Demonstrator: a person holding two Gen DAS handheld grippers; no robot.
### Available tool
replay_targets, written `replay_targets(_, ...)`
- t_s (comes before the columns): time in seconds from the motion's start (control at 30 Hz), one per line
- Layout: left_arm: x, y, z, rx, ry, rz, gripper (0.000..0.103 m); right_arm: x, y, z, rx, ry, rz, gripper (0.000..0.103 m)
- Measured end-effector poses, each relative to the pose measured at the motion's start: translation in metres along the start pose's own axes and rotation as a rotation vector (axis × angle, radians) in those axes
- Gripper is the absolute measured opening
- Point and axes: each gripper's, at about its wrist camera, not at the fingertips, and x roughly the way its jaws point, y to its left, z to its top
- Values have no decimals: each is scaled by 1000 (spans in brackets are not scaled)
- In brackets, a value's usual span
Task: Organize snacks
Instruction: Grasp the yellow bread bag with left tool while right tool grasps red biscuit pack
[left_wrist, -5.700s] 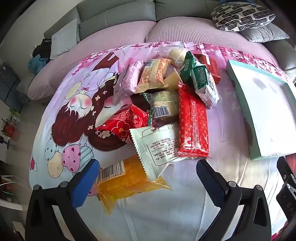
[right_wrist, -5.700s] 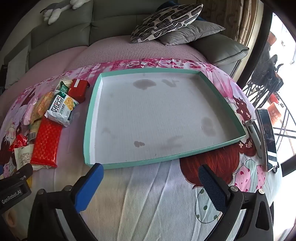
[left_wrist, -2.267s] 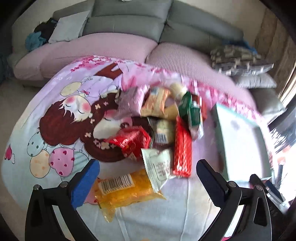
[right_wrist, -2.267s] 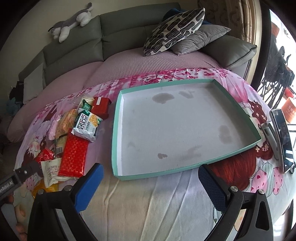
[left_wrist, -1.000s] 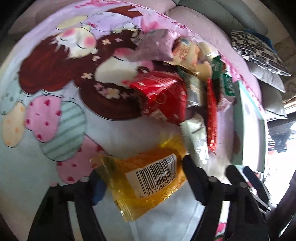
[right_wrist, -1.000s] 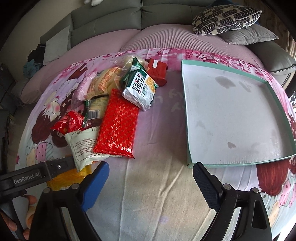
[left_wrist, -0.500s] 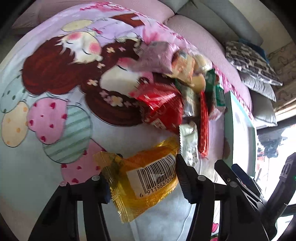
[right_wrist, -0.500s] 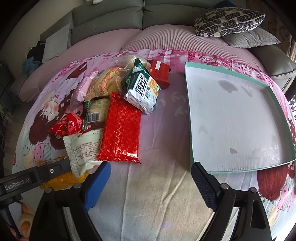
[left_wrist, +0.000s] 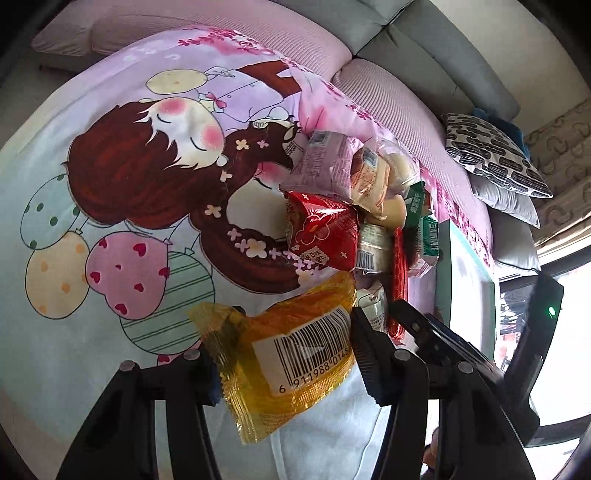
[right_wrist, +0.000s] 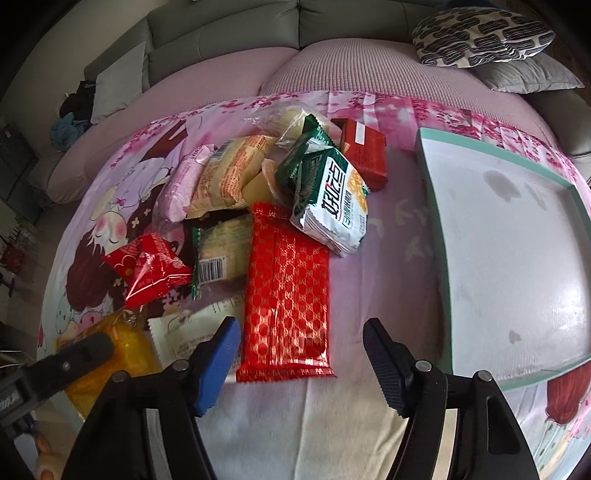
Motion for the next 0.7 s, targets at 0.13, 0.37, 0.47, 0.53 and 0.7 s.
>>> replay_targets(0.13, 7, 0, 2, 1, 15, 12, 58, 15, 1, 10, 18, 36, 12, 64)
replay_targets(0.37, 18, 5, 2, -13, 42, 25, 58, 32, -1, 24, 55, 90, 22, 57)
replay_targets(0.47, 21, 6, 2, -12, 53, 29, 58, 37, 0, 28, 45, 108, 3, 55)
replay_targets(0.53, 24, 6, 0, -10, 66, 30, 58, 40, 1, 31, 38, 122, -5, 55)
replay_targets(0.7, 28, 7, -3, -16, 81, 31, 58, 48, 4, 40, 27, 166, -11, 56)
